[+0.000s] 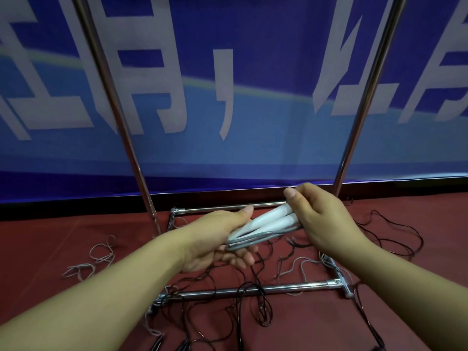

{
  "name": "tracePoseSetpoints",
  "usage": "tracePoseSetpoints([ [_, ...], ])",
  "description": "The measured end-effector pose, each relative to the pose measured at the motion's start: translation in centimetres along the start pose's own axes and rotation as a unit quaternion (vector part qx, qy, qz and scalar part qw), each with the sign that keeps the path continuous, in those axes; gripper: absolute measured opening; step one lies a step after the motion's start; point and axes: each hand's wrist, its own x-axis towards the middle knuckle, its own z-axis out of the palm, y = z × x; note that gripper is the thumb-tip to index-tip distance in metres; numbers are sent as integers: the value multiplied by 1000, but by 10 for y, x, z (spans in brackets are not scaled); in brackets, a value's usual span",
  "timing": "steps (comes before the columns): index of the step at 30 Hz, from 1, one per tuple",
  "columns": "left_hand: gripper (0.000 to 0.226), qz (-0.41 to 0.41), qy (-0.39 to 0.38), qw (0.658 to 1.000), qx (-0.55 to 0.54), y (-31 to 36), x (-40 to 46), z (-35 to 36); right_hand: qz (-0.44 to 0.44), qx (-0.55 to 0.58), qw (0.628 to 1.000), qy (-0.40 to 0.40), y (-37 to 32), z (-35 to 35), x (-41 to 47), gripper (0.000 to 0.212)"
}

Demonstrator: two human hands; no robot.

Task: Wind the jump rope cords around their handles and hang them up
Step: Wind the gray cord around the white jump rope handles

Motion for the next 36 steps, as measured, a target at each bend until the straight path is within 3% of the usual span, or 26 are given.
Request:
tracePoseSetpoints([
  [10,27,18,6,1000,25,7,-11,4,-17,-6,1000,16,-2,0,-6,33],
  [18,37,17,48,995,92,23,-29,18,-29,35,999,-4,-10,-8,-11,35],
  [22,31,27,52,995,84,17,-36,24,-37,43,998,-10,-10,-8,-15,36],
  [27,29,6,14,997,81,-5,-40,27,-52,18,998,-30,-7,-4,-20,33],
  [32,31,27,23,992,124,-8,-43,22,-55,20,998,-38,-9,-2,-27,35],
  [36,32,47,37,979,197,-11,-42,14,-46,-4,993,-109,-9,-15,-26,36],
])
